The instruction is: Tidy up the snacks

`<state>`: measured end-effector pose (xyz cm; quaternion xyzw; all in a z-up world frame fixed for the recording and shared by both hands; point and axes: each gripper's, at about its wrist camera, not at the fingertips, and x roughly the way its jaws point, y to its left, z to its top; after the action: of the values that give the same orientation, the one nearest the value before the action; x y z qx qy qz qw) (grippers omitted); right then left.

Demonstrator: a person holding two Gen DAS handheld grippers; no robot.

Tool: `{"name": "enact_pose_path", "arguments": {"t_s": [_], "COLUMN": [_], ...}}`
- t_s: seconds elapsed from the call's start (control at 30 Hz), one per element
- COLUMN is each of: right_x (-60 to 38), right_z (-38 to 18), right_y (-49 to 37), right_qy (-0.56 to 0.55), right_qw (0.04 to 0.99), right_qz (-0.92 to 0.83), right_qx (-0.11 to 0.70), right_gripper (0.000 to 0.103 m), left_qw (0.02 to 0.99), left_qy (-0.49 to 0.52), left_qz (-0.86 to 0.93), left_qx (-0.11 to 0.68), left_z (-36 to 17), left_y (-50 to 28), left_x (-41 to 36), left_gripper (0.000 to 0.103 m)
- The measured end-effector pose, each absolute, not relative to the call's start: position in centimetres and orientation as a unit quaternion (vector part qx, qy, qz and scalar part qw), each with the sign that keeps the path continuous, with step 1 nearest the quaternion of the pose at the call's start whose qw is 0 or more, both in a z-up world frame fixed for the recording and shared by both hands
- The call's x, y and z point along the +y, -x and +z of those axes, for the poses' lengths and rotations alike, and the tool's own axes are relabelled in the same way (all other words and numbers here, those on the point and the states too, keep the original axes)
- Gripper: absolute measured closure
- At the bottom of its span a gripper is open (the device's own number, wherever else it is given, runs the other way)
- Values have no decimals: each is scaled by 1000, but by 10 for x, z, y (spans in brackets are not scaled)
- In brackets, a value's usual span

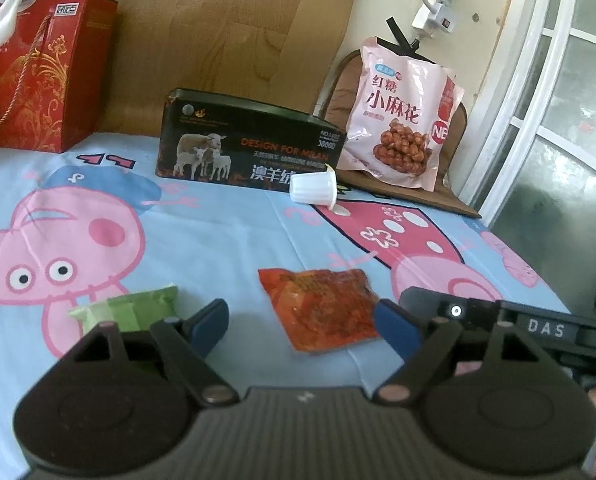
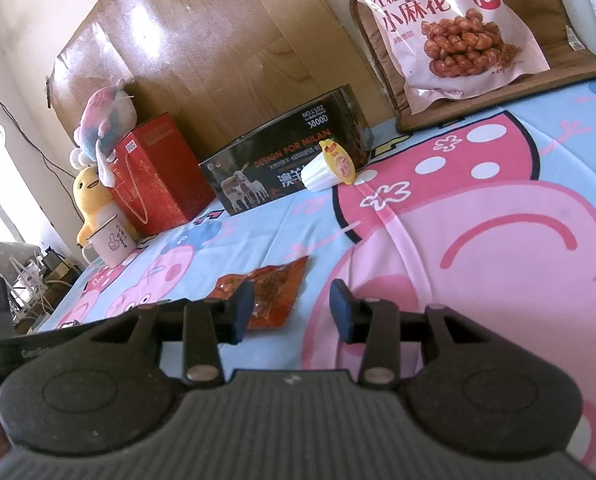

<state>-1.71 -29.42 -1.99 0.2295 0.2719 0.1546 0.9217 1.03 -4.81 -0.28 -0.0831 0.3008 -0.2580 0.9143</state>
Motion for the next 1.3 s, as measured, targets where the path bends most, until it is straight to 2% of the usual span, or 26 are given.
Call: {"name": "enact_pose_path", "arguments": {"t_s": [0.53,0.6,0.67,0.7,0.73,0.83,1.0,1.1,1.3], "right_x": [-300,-297,-296,-298,-298,-302,-311,-309,-299], "right_z": [-22,-22,-25,-28,-30,-36,-37,-22,-4], "right_y": [13,5,-8,-15,-23,-38,-50,-54,-60], "right_qy": [-271,-271,-288,-304,-320,-358,-399,-352,-178], "right_qw": [904,900,888,878,867,842,797,808,885], "right_qz": [161,170,182,192,203,222,274,286,217], "right_qx": [289,297,309,315,325,338,362,376,372], "right_gripper": [58,58,58,59,64,74,75,74,75], "left_qw": [907,904,903,902,901,902,898,894,887], "left_qy": [94,94,90,86,83,80,83,83,105], "left_qz": [-277,-286,-289,-292,-295,-292,-301,-311,-323], "left_qx": [303,303,305,306,307,309,310,311,312], "left_z": [-4,-4,-4,-5,-5,-6,-7,-6,-6], "left_y": [-11,-11,-11,-11,-11,-11,-13,-13,-14], "left_x": [-47,-47,-50,-51,-53,-54,-54,-55,-51], "left_gripper": [20,23,30,32,36,38,40,40,36]}}
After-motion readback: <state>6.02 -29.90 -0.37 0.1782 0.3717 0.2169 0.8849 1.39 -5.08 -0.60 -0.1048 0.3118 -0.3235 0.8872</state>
